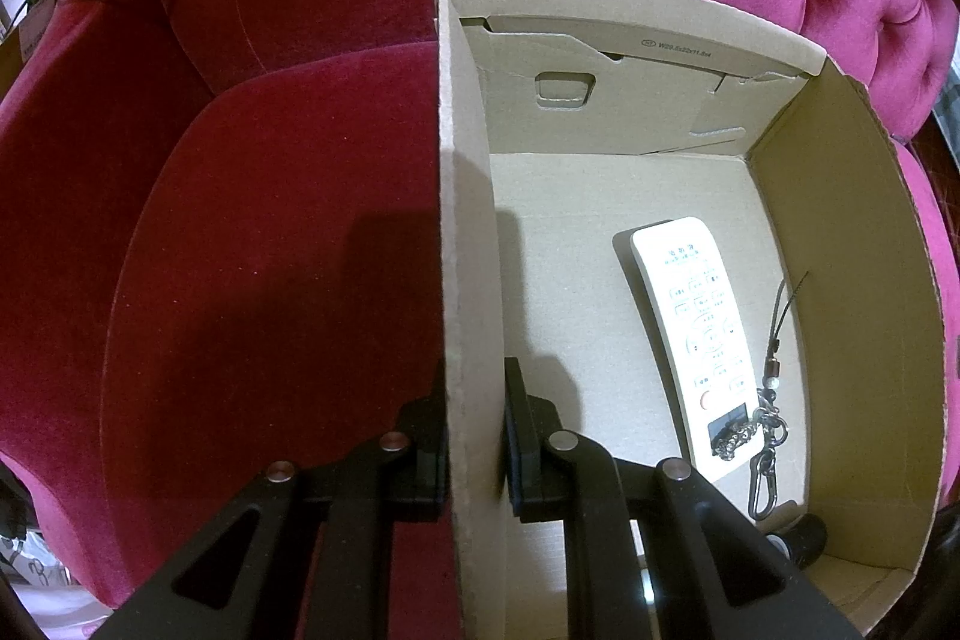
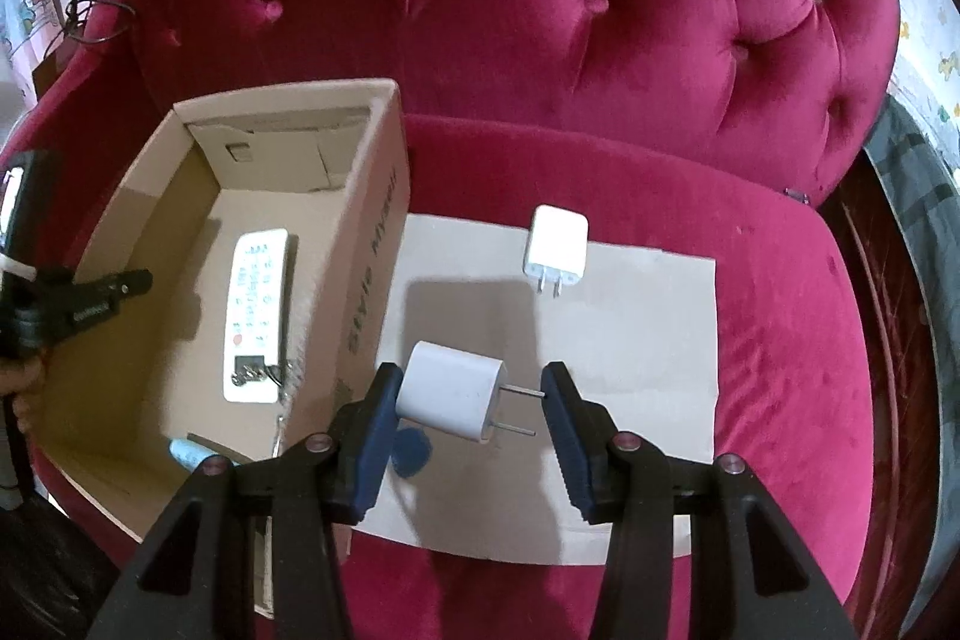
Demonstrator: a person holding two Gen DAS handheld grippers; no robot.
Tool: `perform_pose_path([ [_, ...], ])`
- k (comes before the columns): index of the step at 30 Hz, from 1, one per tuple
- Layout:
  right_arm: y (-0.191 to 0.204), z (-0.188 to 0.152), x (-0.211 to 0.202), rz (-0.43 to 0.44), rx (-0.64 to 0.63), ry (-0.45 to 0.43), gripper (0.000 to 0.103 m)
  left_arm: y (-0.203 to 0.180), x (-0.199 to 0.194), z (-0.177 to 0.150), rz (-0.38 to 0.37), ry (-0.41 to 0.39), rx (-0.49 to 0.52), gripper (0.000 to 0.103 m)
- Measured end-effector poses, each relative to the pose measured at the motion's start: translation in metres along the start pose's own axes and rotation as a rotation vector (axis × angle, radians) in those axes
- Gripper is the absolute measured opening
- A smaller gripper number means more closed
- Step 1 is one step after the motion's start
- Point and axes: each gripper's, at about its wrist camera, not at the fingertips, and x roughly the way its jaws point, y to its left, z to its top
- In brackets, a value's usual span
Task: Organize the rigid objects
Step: 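Lift the small white charger and carry it with the right gripper into the box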
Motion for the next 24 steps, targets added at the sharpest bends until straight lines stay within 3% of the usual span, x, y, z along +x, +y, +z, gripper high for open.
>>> perform_pose_path([
  [24,0.057,0.042,-0.017,0.066,-0.092,-0.072,0.051,-0.001,0.0,0.0,-0.005,0.0,-0.005,0.015],
])
